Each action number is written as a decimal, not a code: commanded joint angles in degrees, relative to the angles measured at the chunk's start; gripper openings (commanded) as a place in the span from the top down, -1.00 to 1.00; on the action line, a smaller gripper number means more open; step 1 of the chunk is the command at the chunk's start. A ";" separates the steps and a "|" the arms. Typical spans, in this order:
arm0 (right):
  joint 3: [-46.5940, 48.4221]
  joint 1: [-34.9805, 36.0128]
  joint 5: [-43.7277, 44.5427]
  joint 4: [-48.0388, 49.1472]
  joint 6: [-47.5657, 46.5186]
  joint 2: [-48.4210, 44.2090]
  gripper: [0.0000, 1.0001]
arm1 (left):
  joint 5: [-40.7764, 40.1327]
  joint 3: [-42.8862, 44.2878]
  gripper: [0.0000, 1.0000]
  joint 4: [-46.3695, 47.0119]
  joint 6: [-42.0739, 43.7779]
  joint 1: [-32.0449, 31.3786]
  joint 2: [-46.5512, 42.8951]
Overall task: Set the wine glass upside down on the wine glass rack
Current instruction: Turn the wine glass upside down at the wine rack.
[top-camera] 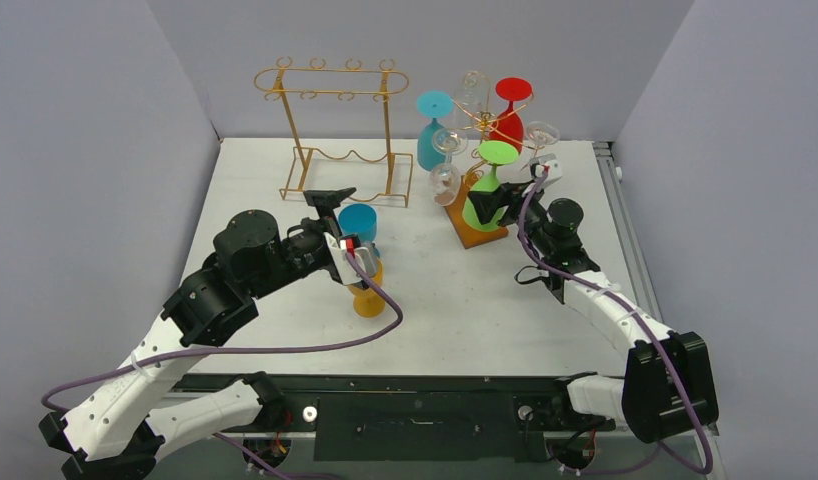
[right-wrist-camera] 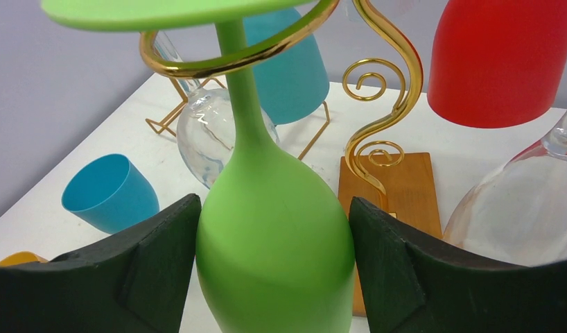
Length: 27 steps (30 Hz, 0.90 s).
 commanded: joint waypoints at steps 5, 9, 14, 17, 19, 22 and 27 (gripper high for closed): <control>-1.17 0.39 3.14 0.65 1.58 -1.33 -0.55 | -1.23 1.35 -0.94 0.36 -1.76 -0.23 -0.37; -2.67 0.39 3.79 -1.31 1.43 -4.04 -0.56 | -1.17 1.85 -0.93 -0.02 -2.14 -0.22 0.21; -3.27 0.38 3.86 -4.76 1.14 -8.38 -0.57 | -1.08 2.77 -0.93 -0.29 -3.09 -0.17 1.01; -3.75 0.39 3.70 -7.05 0.94 -11.97 -0.57 | -1.68 3.44 -0.93 -0.71 -4.44 -0.15 1.52; -4.09 0.60 2.80 -8.88 0.78 -14.76 -0.57 | -2.38 4.06 -0.93 -1.03 -5.79 0.09 2.05; -5.04 1.56 3.54 -13.30 0.16 -19.80 -0.57 | -2.71 5.38 -0.92 -2.40 -8.18 1.40 3.29; -8.05 2.19 3.73 -14.29 0.13 -21.05 -0.58 | -0.36 7.87 -0.92 -3.76 -11.46 5.02 5.20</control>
